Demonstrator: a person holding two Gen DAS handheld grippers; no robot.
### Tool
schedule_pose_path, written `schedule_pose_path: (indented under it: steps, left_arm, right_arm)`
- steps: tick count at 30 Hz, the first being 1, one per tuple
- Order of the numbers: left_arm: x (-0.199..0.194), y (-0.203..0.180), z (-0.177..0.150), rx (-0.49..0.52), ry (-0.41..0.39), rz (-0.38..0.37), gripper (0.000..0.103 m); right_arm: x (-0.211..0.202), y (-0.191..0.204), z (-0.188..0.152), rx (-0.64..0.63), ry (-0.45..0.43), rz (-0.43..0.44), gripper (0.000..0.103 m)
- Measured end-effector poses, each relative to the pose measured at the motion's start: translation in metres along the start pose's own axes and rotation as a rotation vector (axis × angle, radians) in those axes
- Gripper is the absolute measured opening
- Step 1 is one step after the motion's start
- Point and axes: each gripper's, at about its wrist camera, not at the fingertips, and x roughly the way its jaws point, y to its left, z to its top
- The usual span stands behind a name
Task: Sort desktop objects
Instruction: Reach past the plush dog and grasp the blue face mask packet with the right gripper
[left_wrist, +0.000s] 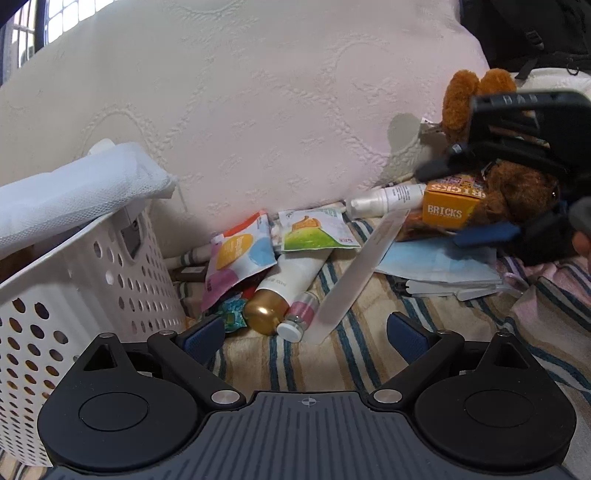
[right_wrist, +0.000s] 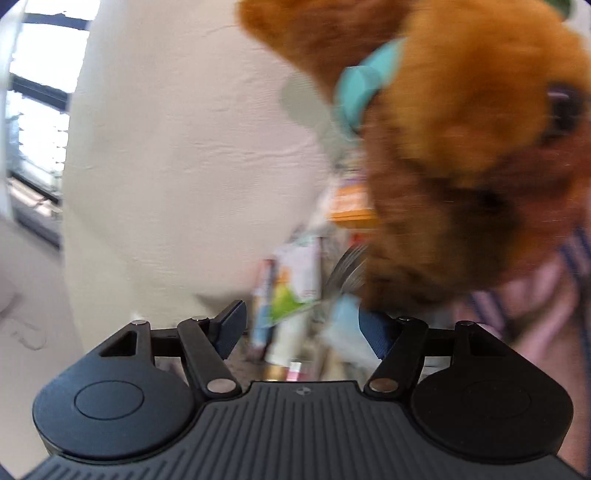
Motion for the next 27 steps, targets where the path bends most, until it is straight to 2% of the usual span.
schedule_pose_path:
  steps: [4, 6, 10, 14, 18, 21, 27]
  left_arm:
    - [0.000, 0.002, 0.001, -0.002, -0.009, 0.001, 0.100]
    - [0.004, 0.003, 0.003, 0.000, -0.015, 0.005, 0.100]
    - [0.019, 0.000, 0.015, 0.013, -0.020, -0.009, 0.099]
    - [0.038, -0.009, 0.024, 0.058, -0.033, -0.040, 0.099]
    - [0.065, -0.023, 0.021, 0.146, 0.013, -0.022, 0.098]
    - [0.079, -0.022, 0.019, 0.135, 0.075, -0.061, 0.097]
    - [0.093, -0.020, 0.026, 0.148, 0.088, -0.060, 0.098]
  right_arm:
    - [0.000, 0.005, -0.002, -0.045, 0.016, -0.106, 0.072]
    - [-0.009, -0.001, -0.005, -0.022, -0.006, -0.124, 0.072]
    - [-0.017, 0.001, -0.005, -0.104, -0.009, -0.194, 0.072]
    - [-0.027, -0.007, 0.000, -0.047, 0.013, -0.190, 0.072]
    - [-0.023, -0.013, -0.007, -0.042, 0.034, -0.208, 0.072]
    - [-0.021, -0.017, -0.003, -0.044, 0.046, -0.191, 0.074]
    - [0.004, -0.013, 0.000, -0.035, 0.068, -0.133, 0.075]
